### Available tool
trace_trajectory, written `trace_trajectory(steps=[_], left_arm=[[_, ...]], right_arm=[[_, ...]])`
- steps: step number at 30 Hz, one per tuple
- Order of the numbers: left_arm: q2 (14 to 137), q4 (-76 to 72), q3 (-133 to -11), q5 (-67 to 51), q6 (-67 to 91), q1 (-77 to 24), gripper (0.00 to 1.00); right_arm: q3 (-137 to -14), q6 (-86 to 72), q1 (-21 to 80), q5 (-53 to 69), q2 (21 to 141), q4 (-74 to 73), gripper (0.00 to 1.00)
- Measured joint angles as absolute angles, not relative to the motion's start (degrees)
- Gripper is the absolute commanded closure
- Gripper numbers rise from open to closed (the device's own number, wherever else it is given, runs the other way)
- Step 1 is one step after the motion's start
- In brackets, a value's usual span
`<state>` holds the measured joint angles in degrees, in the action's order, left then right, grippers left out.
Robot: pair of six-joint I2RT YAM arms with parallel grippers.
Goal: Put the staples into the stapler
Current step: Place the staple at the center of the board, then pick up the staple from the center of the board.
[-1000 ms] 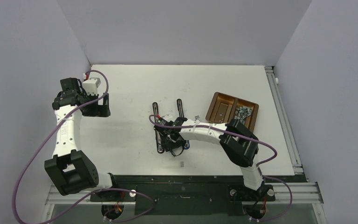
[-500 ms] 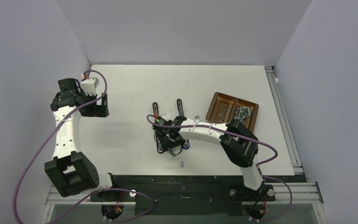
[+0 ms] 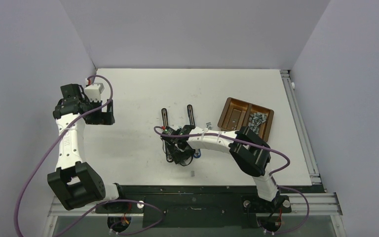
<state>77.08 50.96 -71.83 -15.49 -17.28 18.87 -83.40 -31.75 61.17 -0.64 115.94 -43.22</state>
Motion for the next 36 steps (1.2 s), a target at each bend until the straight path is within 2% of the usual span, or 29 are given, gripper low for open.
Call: trace_trajectory(steps=[3, 9, 18, 27, 36], left_arm=[[77.1, 51.0, -71.8, -15.5, -17.5, 19.2, 0.04], [77.1, 51.0, -71.8, -15.5, -17.8, 19.3, 0.04], [77.1, 51.0, -71.8, -15.7, -18.2, 19.4, 0.04], [77.1, 51.0, -71.8, -16.7, -18.2, 19.6, 0.04], [77.3, 50.1, -67.1, -18.2, -18.3, 19.6, 0.04]], right_arm=[[-83.4, -31.5, 61.2, -0.6, 115.9, -43.3, 0.62], [-83.5, -31.0, 61.2, -0.7, 116.0, -43.4, 0.81], [-83.8, -31.5, 61.2, -0.7, 116.2, -43.5, 0.91], [-83.8, -34.9, 61.1, -2.2, 116.1, -43.3, 0.91], [-83.8, -43.6, 61.1, -11.0, 111.5, -40.5, 0.91]])
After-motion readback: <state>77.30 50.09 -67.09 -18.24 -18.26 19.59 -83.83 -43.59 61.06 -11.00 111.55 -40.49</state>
